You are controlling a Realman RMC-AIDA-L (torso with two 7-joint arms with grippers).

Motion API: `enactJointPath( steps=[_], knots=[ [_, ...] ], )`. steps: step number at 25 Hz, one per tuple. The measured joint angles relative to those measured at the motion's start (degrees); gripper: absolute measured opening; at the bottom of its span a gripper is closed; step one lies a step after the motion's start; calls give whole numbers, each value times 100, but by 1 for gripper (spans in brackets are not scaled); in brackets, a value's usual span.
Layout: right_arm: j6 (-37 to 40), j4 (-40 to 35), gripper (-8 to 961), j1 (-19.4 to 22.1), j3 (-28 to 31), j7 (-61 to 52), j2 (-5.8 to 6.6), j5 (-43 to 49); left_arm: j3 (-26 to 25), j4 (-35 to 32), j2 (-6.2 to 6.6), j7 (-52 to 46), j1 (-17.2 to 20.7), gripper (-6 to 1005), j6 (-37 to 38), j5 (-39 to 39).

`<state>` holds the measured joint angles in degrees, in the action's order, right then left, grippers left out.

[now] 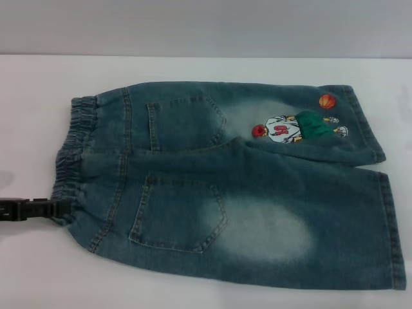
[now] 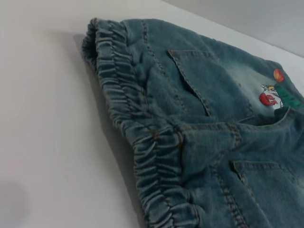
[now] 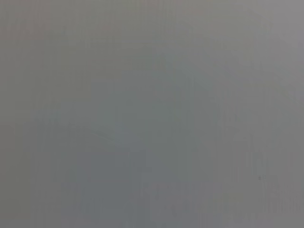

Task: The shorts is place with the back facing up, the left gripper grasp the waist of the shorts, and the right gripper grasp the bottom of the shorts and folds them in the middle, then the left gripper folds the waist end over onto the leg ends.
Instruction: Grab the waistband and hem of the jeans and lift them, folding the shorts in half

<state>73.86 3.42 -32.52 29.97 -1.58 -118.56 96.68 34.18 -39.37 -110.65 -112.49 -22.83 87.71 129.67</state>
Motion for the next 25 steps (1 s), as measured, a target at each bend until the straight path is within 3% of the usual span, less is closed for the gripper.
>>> enactJointPath(
  steps=[12, 20, 25],
  knots=[
    [-4, -66, 561, -6, 19, -12, -1, 0, 22, -79, 121, -199, -50, 814, 366, 4],
    [-4, -72, 563, -36, 24, -26, 0, -4, 29, -64, 137, -235, -47, 814, 362, 51],
    [-3, -72, 561, -54, 26, -29, 0, -8, 36, -53, 83, -280, -105, 814, 313, 273]
  ],
)
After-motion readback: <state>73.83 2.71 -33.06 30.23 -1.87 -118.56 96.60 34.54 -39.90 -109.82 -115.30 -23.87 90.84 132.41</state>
